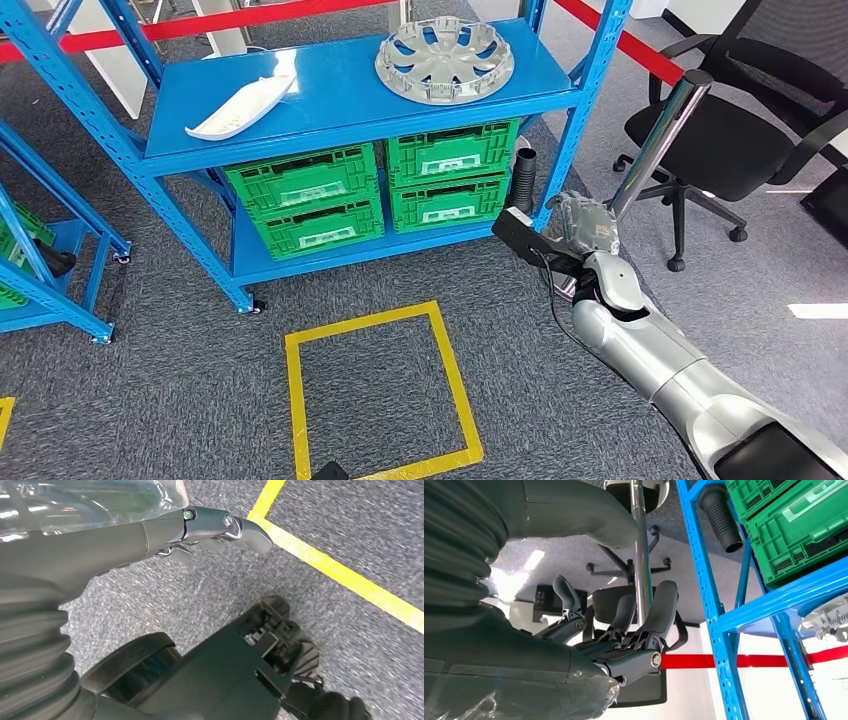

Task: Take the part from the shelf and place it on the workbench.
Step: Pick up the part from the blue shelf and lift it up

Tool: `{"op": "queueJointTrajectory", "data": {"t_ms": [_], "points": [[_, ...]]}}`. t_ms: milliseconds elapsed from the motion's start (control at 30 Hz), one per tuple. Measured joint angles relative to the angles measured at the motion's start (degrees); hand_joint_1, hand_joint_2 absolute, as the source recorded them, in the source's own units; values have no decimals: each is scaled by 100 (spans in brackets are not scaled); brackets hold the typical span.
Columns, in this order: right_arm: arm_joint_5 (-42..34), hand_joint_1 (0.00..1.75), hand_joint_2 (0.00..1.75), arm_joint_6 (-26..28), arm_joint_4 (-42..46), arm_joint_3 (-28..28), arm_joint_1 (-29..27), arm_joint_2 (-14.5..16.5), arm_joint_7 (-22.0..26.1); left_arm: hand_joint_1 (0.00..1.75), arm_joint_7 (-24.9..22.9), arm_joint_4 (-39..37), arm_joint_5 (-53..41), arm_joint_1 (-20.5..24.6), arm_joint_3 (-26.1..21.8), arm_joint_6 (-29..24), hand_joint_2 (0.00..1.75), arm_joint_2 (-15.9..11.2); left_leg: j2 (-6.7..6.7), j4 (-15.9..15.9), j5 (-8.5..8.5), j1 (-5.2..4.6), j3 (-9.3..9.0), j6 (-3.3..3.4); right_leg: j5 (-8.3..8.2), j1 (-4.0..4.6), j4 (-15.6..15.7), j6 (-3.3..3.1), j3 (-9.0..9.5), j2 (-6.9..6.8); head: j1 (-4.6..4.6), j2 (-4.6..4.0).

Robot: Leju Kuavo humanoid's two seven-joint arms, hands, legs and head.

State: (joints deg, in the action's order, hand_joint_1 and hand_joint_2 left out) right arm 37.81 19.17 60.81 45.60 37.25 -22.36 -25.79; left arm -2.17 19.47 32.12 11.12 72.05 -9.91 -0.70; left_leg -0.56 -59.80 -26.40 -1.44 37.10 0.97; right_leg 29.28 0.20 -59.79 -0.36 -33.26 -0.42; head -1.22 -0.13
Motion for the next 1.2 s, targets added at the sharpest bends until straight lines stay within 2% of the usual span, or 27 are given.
{"op": "queueJointTrajectory", "data": {"t_ms": [67,300,433,567,733,867,1200], "points": [[0,0,175,-1,4,-8,-10,0,-1,0,45,0,8,-1,-26,25,175,0,0,0,0,2,0,0,0,2,0,0,0,0,0,0],[0,0,175,-26,59,-52,-67,-2,-49,0,71,0,-20,-6,-109,-114,175,1,0,1,0,3,0,0,1,4,0,-1,0,0,-1,0],[0,0,175,-39,105,-80,-113,-7,-77,0,154,0,42,-23,-189,-94,0,2,0,1,0,4,0,0,1,4,0,-1,0,0,-1,0],[0,0,175,-49,128,-96,-127,-9,-79,0,162,0,46,-37,-235,-87,175,2,0,1,0,4,0,0,1,4,0,0,0,0,-1,0],[0,0,175,-61,143,-104,-133,-9,-80,0,163,0,42,-47,-292,-82,175,3,0,1,0,4,0,0,1,4,0,-1,0,0,-1,0],[0,0,175,-62,156,-108,-133,-9,-81,0,170,0,29,-52,-312,-88,0,4,0,1,0,4,0,0,1,4,0,-1,0,0,-1,0],[0,0,175,-86,205,-149,-134,-13,-96,0,101,0,0,-58,-350,-149,0,4,0,1,0,4,0,0,1,4,0,0,0,0,-1,0]]}}
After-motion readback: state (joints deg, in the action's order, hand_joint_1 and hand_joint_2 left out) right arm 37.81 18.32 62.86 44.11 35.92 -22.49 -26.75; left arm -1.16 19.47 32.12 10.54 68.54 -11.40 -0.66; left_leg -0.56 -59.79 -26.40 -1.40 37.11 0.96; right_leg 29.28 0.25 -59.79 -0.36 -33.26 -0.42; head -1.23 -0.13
